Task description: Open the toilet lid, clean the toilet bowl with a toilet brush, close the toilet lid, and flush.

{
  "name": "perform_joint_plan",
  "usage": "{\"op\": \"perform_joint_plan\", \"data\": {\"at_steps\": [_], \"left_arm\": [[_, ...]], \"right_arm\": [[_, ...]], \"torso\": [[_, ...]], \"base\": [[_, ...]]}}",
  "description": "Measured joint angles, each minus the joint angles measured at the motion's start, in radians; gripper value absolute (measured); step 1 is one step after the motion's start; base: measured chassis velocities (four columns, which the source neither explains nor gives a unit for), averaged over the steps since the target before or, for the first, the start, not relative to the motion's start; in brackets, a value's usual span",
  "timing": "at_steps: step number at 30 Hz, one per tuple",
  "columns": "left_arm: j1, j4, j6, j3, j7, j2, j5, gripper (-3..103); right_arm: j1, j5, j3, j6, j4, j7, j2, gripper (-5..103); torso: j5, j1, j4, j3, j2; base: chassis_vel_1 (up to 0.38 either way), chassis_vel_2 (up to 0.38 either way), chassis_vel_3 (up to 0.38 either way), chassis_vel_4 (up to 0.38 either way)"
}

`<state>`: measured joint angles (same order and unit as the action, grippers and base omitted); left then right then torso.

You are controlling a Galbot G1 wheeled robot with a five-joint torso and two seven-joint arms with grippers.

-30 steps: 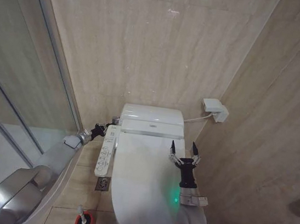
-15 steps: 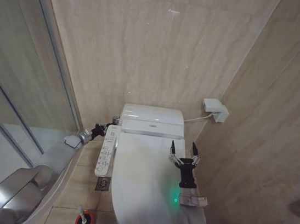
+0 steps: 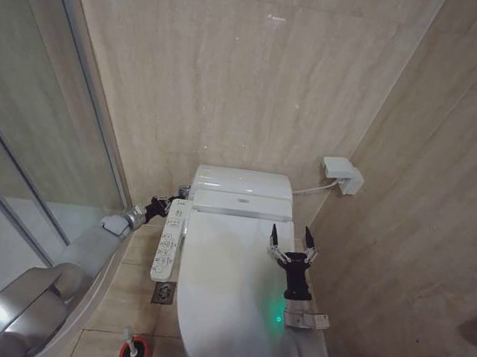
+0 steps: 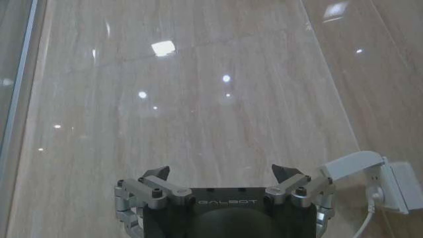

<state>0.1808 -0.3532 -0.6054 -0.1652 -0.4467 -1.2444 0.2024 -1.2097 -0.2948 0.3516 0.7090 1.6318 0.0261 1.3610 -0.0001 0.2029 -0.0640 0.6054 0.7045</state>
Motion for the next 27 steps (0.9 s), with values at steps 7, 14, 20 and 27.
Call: {"op": "perform_joint_plan", "data": {"at_steps": [7,14,20,27], "left_arm": [[-0.001,0.000,0.000,-0.001,0.000,0.001,0.000,0],[0.002,0.000,0.000,0.002,0.002,-0.002,0.000,0],[0.002,0.003,0.000,0.004,0.003,-0.007,0.000,0],[0.001,0.006,0.000,0.002,0.003,-0.007,0.000,0]], "right_arm": [[-0.002,0.002,0.001,0.000,0.001,0.000,0.003,100],[-0.005,0.003,0.003,0.000,0.004,0.000,0.001,100],[-0.008,0.003,0.006,0.000,0.010,0.001,-0.005,100],[-0.007,0.002,0.006,0.000,0.010,0.001,-0.012,100]], "torso": [[0.0000,0.000,0.0000,0.000,0.000],[0.0003,0.000,0.0001,0.000,0.000],[0.0003,0.000,0.0004,0.000,0.000],[0.0002,0.000,0.0001,0.000,0.000]], "base": [[0.000,0.000,0.000,0.000],[0.000,0.000,0.000,0.000],[0.000,0.000,0.000,0.000],[0.000,0.000,0.000,0.000]]}}
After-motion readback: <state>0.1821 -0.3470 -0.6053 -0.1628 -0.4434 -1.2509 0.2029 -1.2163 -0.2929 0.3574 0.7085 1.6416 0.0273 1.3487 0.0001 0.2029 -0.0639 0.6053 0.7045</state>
